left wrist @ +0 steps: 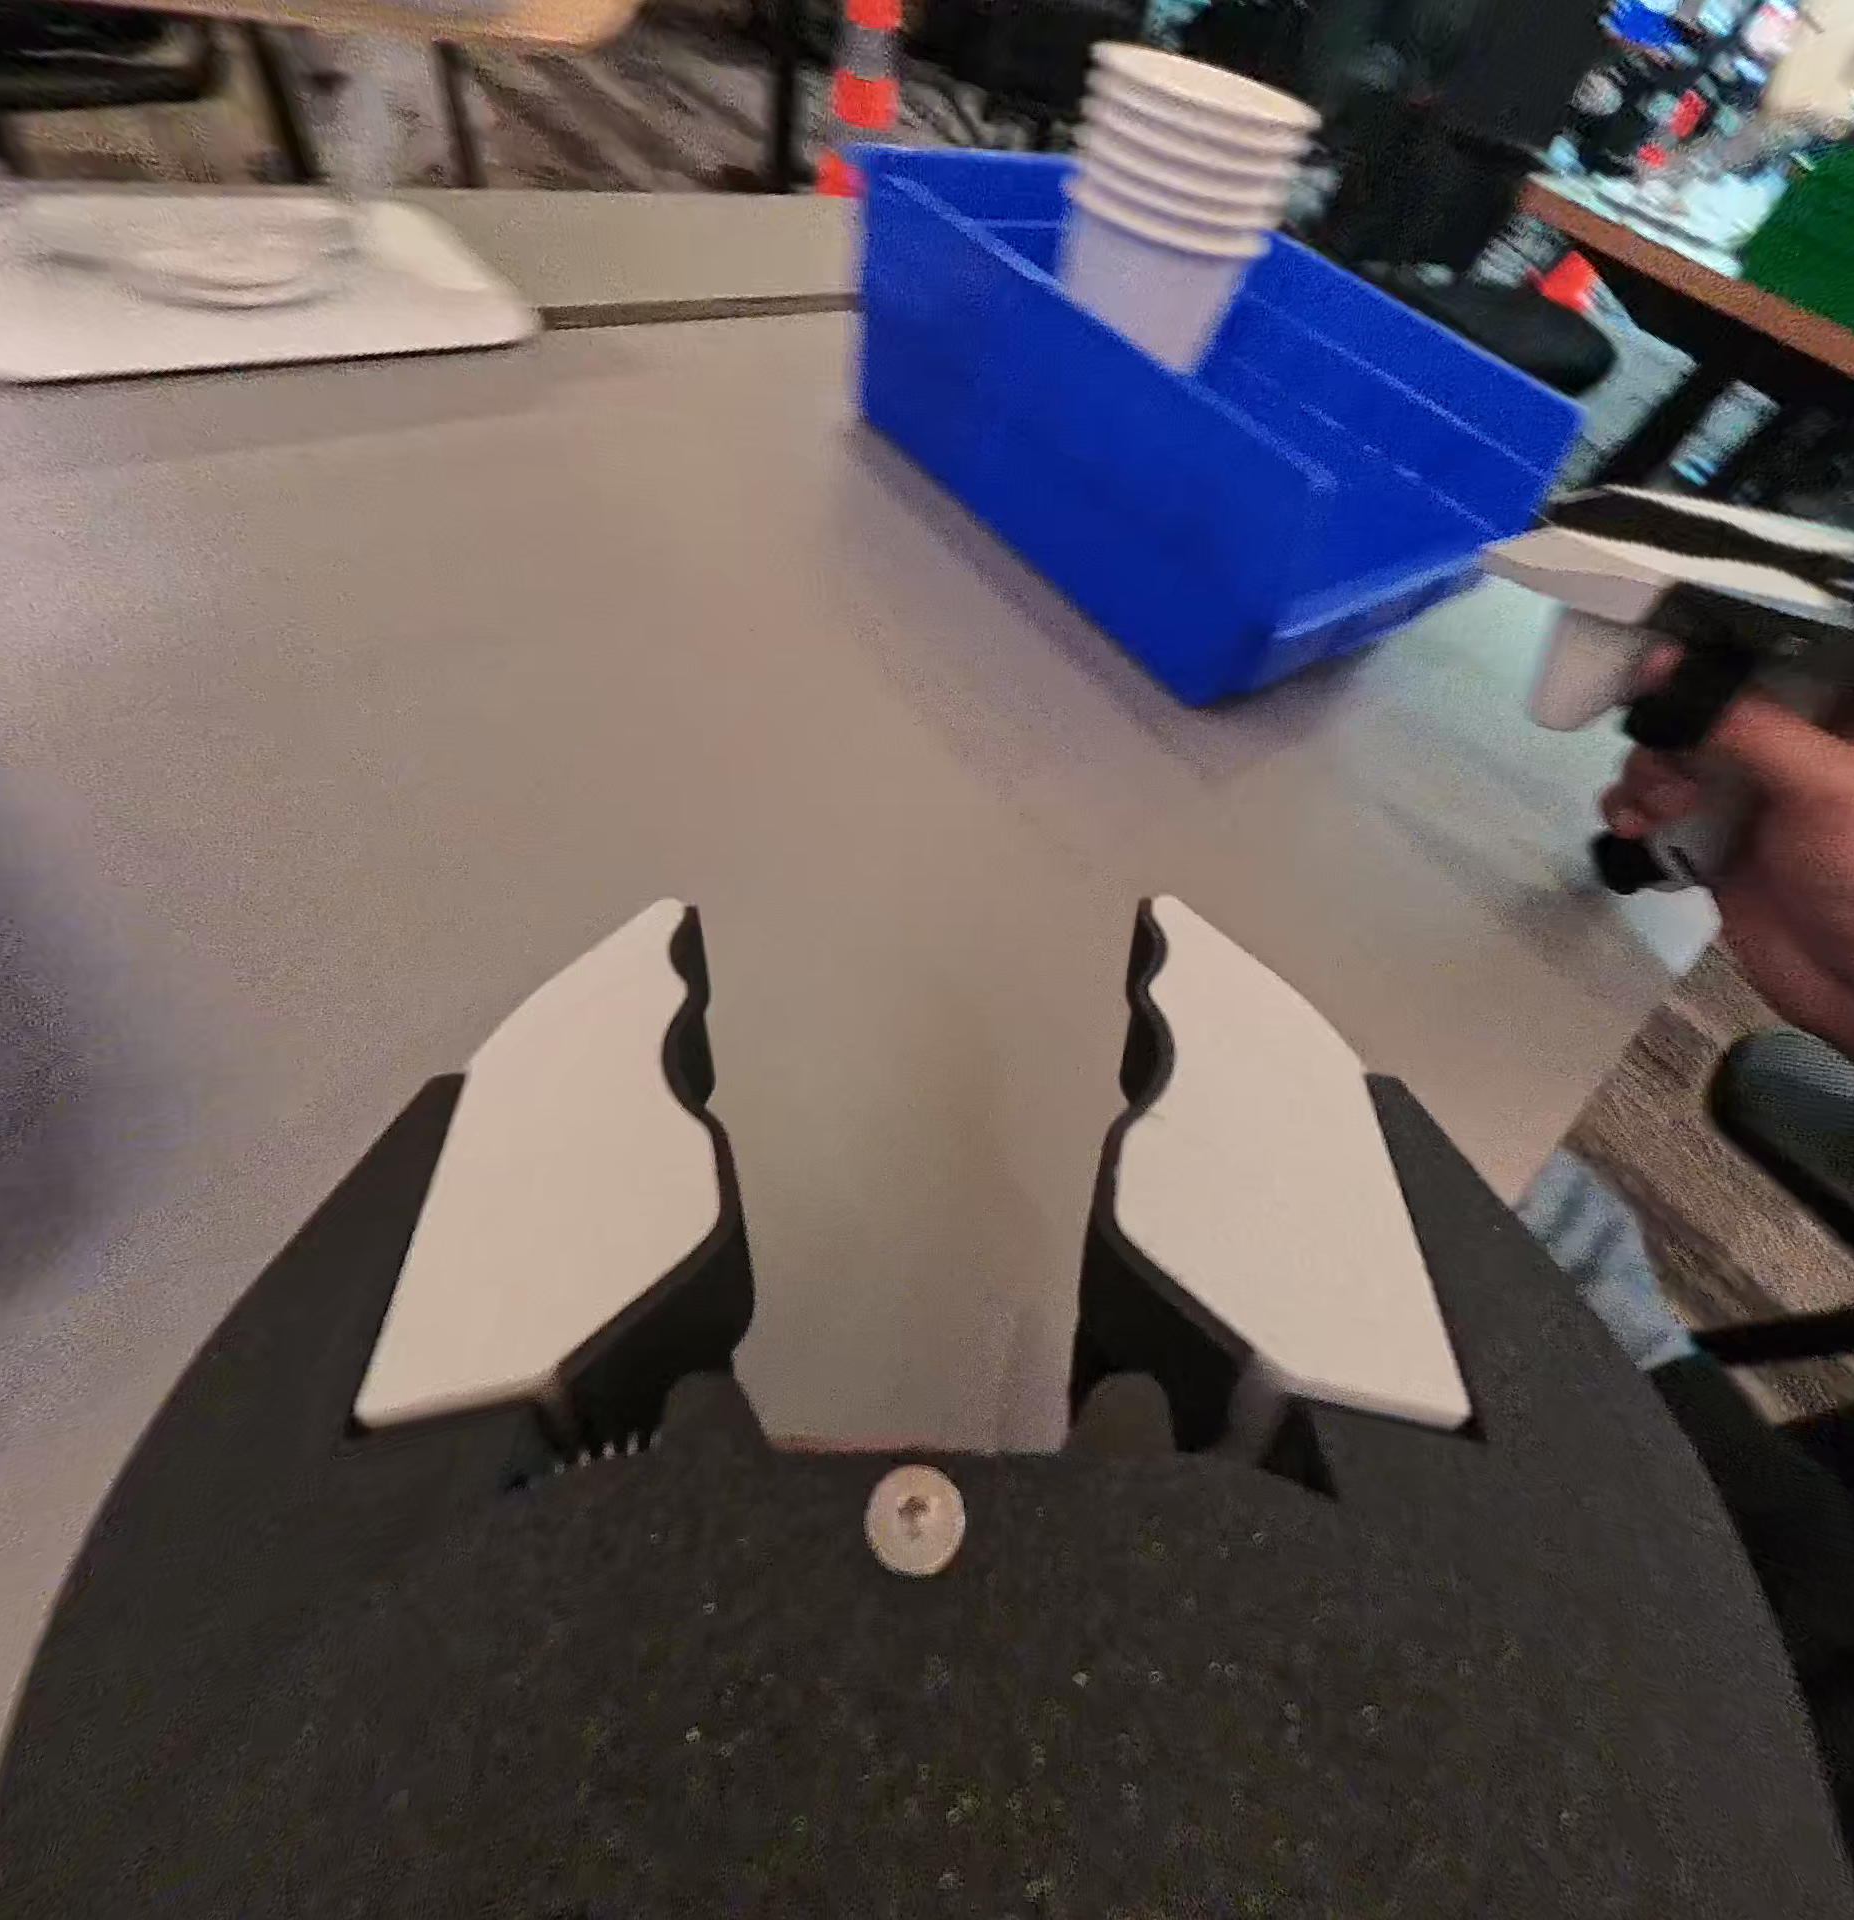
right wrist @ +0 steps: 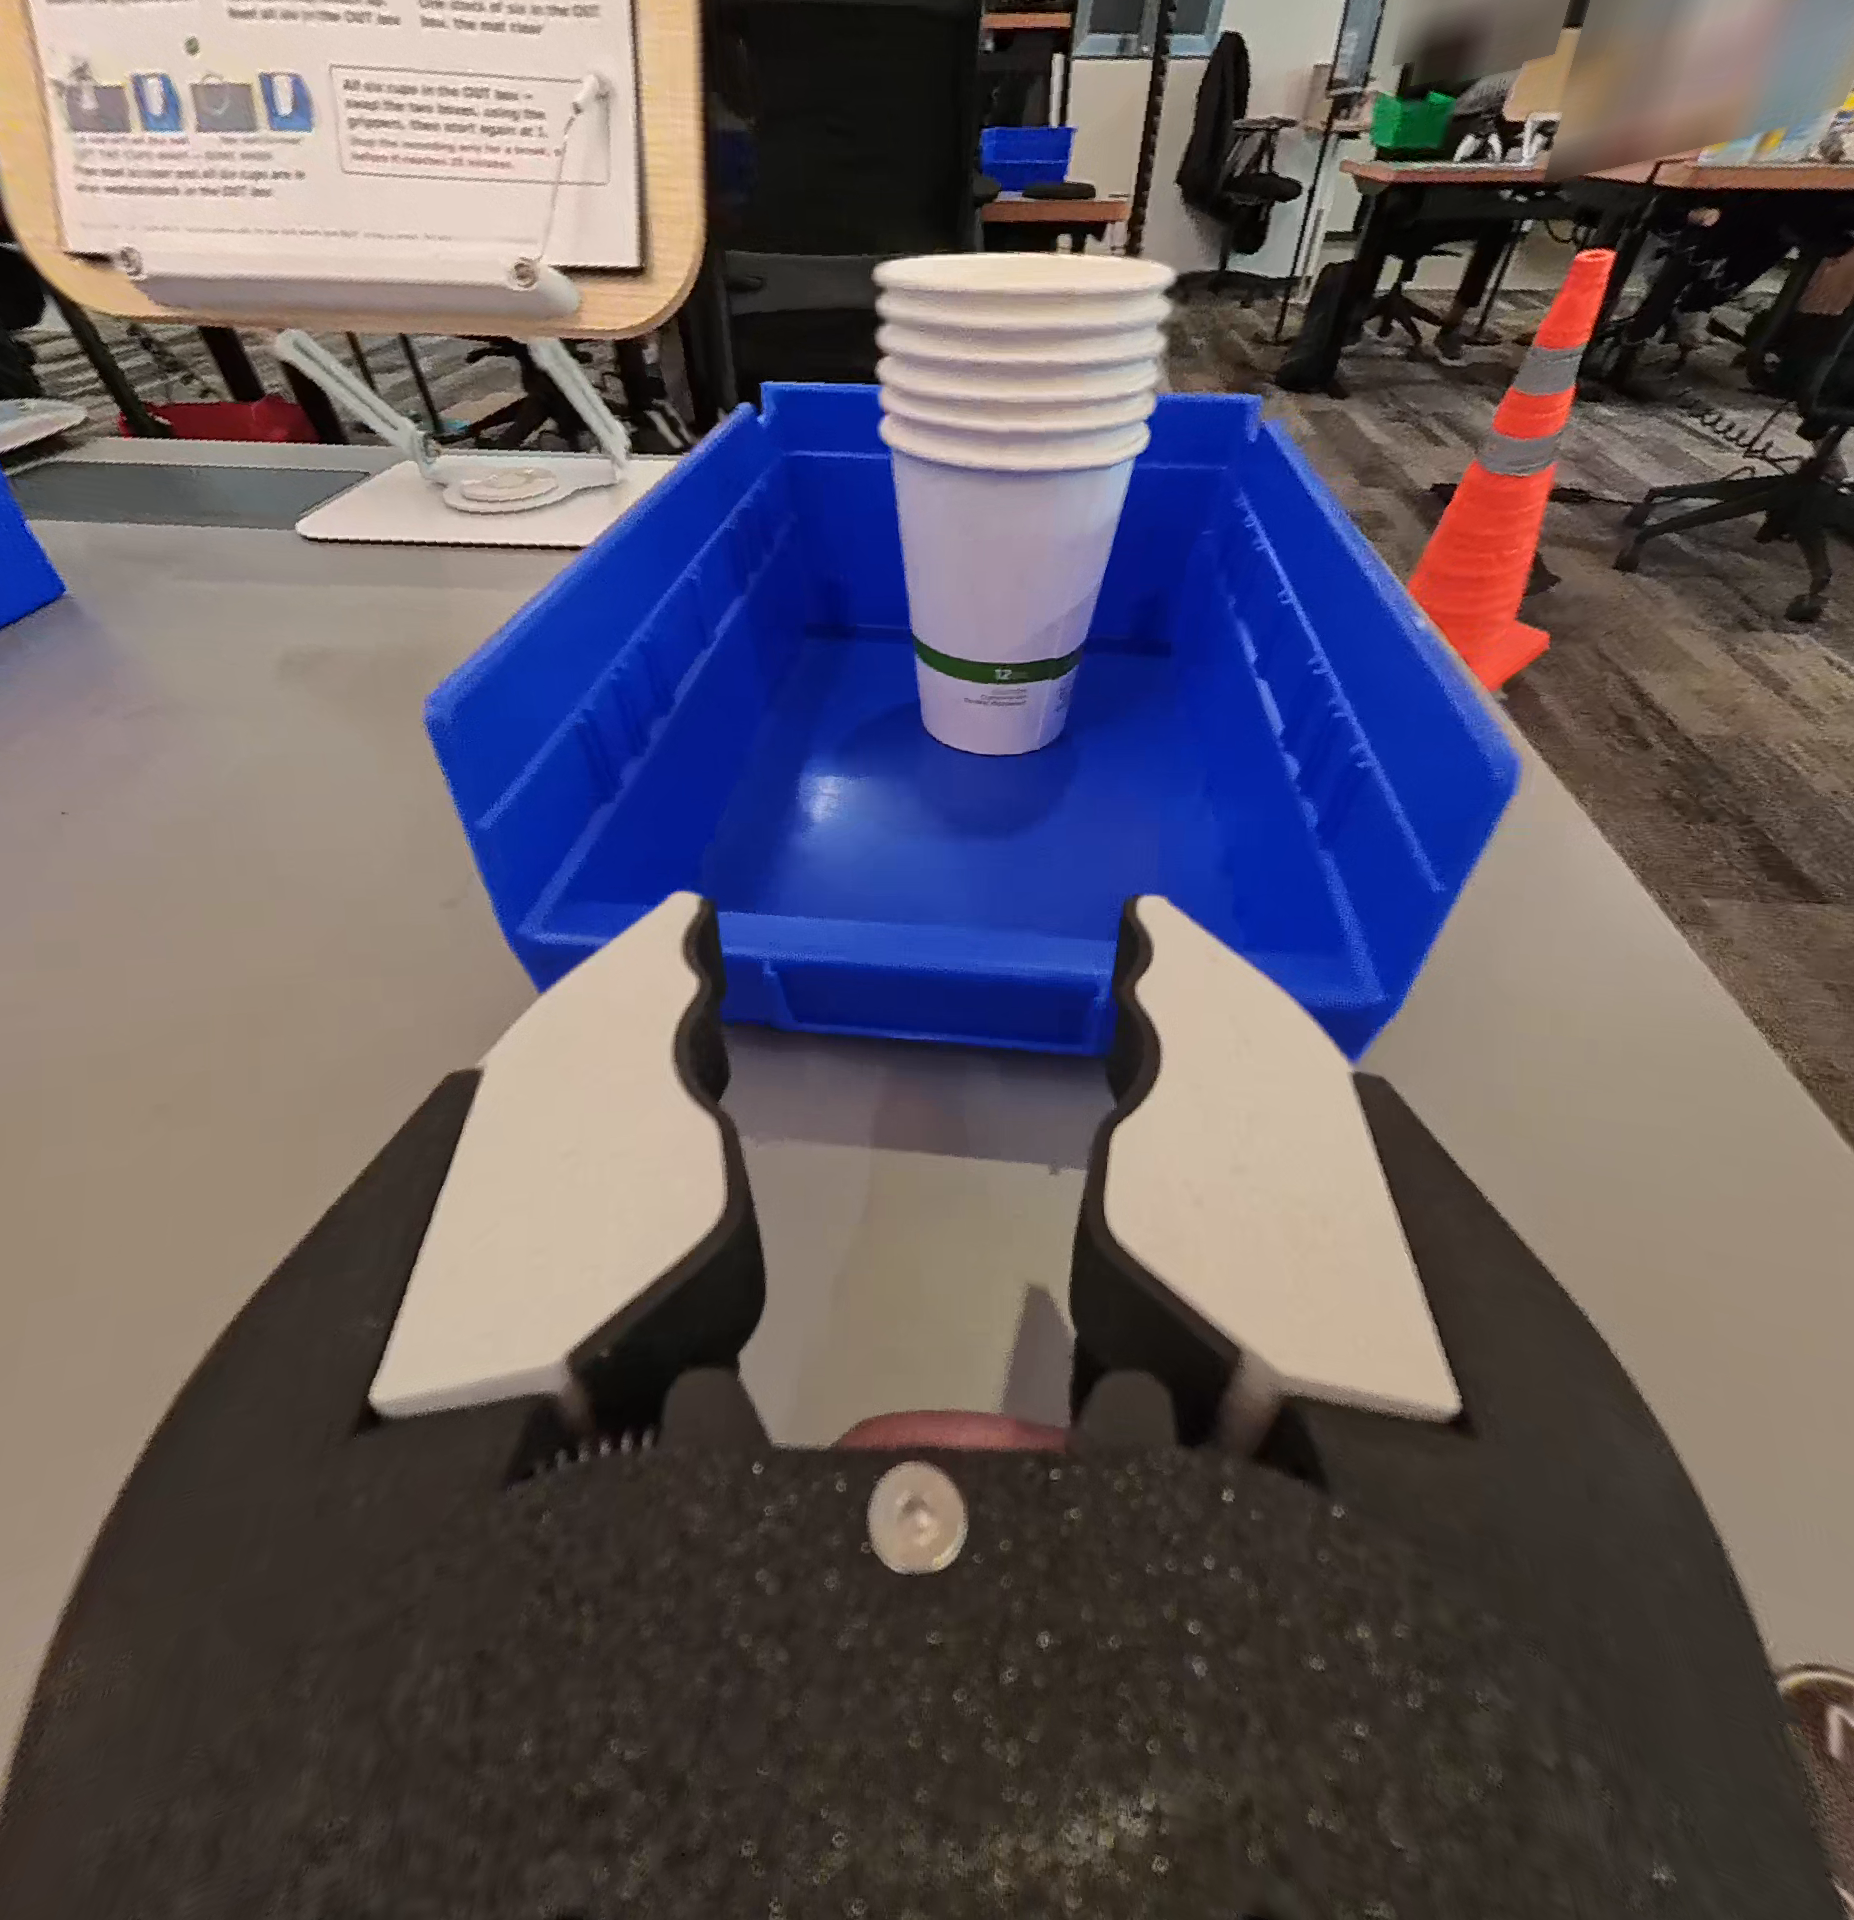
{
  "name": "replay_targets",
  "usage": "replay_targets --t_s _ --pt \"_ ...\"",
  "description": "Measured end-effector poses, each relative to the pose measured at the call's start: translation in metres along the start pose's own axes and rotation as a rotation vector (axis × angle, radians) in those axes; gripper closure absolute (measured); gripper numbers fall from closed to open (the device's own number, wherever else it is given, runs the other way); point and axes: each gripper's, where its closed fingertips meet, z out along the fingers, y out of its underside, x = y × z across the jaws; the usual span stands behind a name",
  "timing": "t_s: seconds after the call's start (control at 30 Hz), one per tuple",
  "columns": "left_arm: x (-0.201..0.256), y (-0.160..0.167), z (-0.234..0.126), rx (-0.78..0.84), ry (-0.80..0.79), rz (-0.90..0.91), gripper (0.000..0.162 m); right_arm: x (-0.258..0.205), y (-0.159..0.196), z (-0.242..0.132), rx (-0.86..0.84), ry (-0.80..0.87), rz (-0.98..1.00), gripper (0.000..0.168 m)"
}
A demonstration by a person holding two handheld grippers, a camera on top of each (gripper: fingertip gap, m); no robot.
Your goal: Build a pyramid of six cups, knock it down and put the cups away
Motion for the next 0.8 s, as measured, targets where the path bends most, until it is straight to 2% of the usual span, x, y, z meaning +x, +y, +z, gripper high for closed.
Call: replay_targets --t_s 0.1,0.13,0.23,0.33,0.37,0.43,0.53,0.6,0.67,0.7,0.73,0.8 --pt "0.082 -0.01 0.07 -0.072 0.153 -0.008 0.087 0.017 0.001 -0.002 -0.004 0.042 0.041 0.098" --pt "0.101 -0.012 0.096 -0.108 0.161 -0.001 0.09 0.023 0.002 -0.004 -0.006 0.057 0.061 0.098" --pt "0.121 -0.021 0.17 -0.158 0.054 0.094 0.091 0.042 0.008 -0.007 -0.018 0.119 0.101 0.098" --pt "0.107 -0.038 0.211 -0.138 -0.122 0.138 0.096 0.057 0.013 -0.007 -0.042 0.177 0.139 0.098" --pt "0.105 -0.04 0.218 -0.142 -0.134 0.125 0.103 0.058 0.014 -0.007 -0.047 0.179 0.151 0.099" --pt "0.097 -0.037 0.223 -0.168 -0.174 0.13 0.133 0.059 0.016 -0.003 -0.059 0.176 0.164 0.099" --pt "0.07 -0.037 0.209 -0.174 -0.327 0.141 0.153 0.062 0.016 0.012 -0.081 0.175 0.248 0.101" --pt "0.06 -0.036 0.2 -0.148 -0.325 0.044 0.157 0.059 0.017 0.024 -0.109 0.161 0.298 0.11" --pt "0.054 -0.033 0.191 -0.148 -0.33 0.019 0.158 0.044 0.022 0.032 -0.155 0.101 0.296 0.126" --pt "0.054 -0.032 0.188 -0.149 -0.327 0.026 0.158 0.033 0.022 0.033 -0.161 0.063 0.315 0.141" --pt "0.051 -0.031 0.184 -0.151 -0.344 0.039 0.158 0.03 0.021 0.033 -0.165 0.078 0.315 0.144" --pt "0.044 -0.031 0.173 -0.138 -0.365 0.021 0.159 0.026 0.017 0.029 -0.176 0.141 0.238 0.165"
